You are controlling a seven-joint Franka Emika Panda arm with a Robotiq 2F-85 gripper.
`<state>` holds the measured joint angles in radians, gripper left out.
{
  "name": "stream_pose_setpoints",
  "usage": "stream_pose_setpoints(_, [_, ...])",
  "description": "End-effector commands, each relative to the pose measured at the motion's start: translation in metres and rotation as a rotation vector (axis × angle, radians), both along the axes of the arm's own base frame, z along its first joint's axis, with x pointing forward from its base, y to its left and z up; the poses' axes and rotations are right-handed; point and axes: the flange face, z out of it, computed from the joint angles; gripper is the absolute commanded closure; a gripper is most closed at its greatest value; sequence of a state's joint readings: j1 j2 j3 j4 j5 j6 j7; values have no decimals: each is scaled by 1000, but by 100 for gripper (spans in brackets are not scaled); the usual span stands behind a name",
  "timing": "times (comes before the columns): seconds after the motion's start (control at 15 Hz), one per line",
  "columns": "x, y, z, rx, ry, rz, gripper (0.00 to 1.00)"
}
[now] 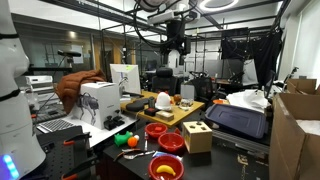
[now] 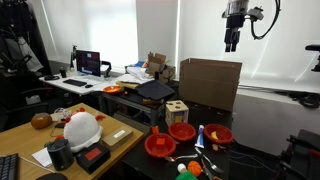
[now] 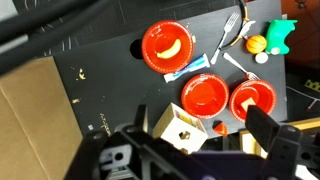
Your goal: Pick up the scissors from the bowl and put it on the table
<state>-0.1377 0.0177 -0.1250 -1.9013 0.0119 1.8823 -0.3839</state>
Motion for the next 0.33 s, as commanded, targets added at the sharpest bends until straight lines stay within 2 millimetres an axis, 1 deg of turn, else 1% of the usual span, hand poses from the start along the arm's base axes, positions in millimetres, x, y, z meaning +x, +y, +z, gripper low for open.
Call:
stream_pose_setpoints(0.0, [-3,5,-2,5,2,0,0])
stream_pose_setpoints(0.13, [-6,10,-3,8,2,-4,0])
stream_pose_setpoints(0.27, [-8,10,-2,8,0,-5,0])
